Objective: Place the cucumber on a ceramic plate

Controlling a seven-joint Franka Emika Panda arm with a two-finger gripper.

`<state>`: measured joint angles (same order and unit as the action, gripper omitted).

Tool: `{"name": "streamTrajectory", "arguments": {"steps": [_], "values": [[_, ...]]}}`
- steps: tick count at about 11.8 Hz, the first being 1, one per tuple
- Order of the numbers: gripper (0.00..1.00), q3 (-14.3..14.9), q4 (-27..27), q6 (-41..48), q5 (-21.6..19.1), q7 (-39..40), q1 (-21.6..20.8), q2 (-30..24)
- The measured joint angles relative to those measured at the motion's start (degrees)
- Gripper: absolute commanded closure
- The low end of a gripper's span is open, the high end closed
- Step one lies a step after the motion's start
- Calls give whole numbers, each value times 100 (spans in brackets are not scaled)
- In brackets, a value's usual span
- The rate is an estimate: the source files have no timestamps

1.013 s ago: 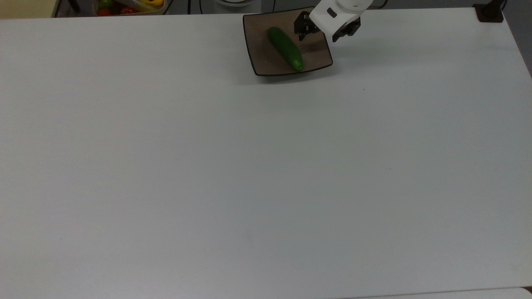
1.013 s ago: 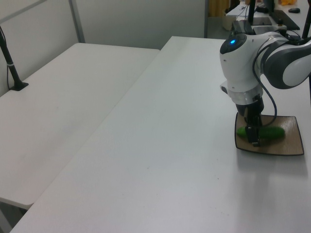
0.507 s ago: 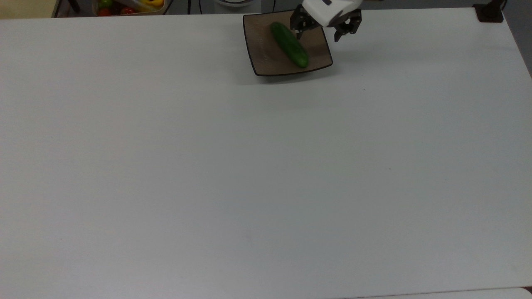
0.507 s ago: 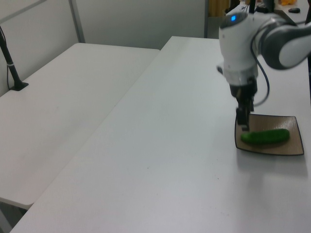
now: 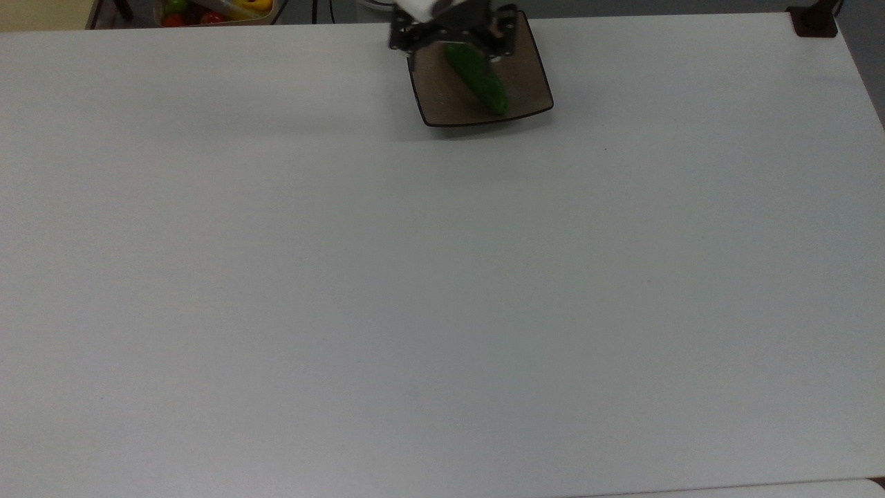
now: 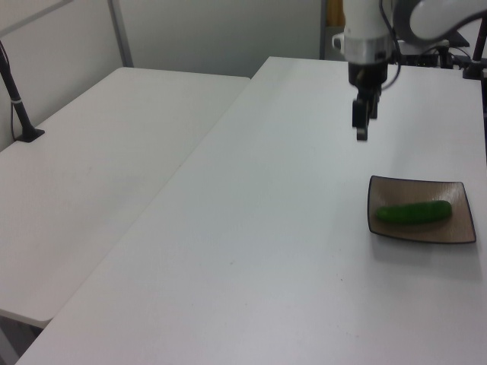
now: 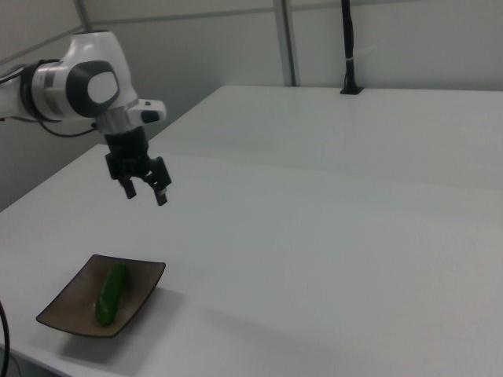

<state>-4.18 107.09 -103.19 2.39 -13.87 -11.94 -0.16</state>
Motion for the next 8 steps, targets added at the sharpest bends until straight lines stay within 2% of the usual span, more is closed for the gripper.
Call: {"name": "streamTrajectory", "arguments": {"steps": [3, 6, 8], "values": [[0, 24, -239, -26, -385, 815, 582, -64], [0, 335, -375, -115, -587, 1232, 655, -61], [0, 357, -400, -108, -533, 1245, 617, -57]]}}
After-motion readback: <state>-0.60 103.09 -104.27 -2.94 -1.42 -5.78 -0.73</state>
